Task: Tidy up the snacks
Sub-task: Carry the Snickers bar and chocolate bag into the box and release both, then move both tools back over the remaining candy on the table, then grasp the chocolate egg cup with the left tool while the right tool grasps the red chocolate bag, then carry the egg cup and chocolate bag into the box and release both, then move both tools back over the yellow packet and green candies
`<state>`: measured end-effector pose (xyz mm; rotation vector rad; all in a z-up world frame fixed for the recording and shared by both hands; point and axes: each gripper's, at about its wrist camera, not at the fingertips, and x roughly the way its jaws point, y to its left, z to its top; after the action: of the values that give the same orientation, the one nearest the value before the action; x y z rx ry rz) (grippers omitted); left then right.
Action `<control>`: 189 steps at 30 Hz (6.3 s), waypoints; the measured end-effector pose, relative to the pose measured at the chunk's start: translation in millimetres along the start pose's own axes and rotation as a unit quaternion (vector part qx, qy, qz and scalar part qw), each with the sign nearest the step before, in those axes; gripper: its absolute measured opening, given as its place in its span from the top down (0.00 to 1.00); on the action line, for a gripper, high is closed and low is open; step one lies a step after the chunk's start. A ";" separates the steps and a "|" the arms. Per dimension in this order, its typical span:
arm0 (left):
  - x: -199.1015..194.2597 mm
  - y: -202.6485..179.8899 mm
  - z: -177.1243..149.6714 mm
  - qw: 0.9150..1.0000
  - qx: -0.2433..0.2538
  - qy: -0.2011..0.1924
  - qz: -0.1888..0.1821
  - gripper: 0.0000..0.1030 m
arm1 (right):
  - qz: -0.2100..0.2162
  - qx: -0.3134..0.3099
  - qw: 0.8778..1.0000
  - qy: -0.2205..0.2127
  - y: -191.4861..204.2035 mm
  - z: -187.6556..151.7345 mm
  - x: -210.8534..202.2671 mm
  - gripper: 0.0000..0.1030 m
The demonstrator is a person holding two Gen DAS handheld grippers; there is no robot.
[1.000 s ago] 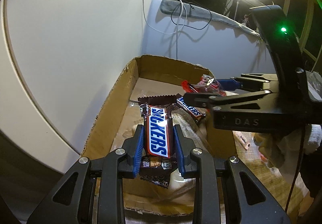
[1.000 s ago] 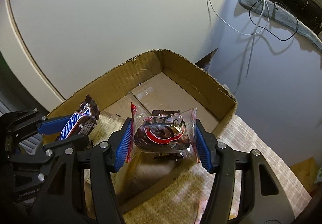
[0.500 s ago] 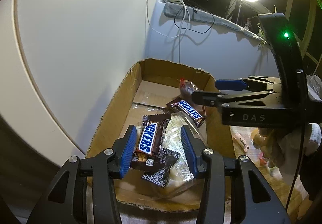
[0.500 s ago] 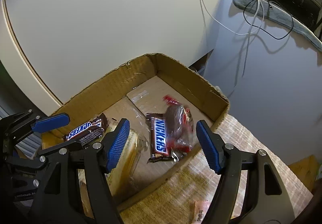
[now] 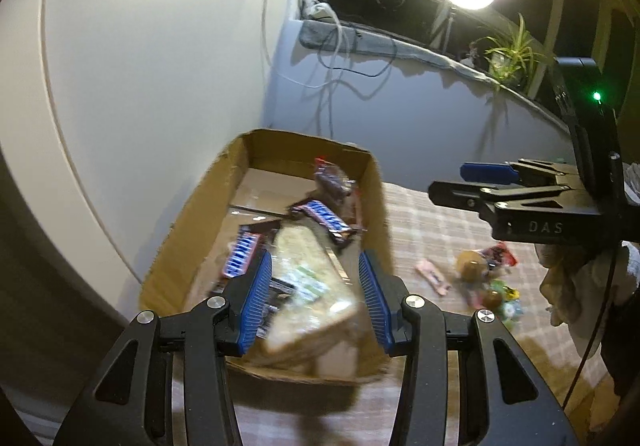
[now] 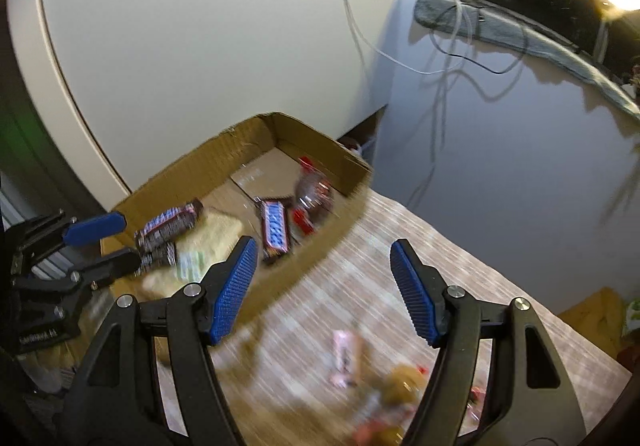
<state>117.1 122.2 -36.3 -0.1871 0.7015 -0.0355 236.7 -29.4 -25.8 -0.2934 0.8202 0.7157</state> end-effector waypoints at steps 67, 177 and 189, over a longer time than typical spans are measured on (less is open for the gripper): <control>106.3 -181.6 -52.7 0.977 0.124 0.118 -0.131 0.76 | 0.082 0.105 0.988 0.076 -131.7 -119.6 17.8 0.46; 7.9 -32.4 6.7 0.999 0.038 -0.018 -0.035 0.54 | 0.042 0.055 0.998 -0.011 -42.7 -23.7 -38.0 0.17; 25.3 -110.9 -32.8 0.990 0.086 0.036 -0.103 0.54 | -0.002 0.094 0.994 0.047 -104.8 -118.5 -57.7 0.17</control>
<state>118.7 5.7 -56.7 -0.0932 0.7451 -0.3014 214.3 -192.0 -63.5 -0.1589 0.9698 0.6194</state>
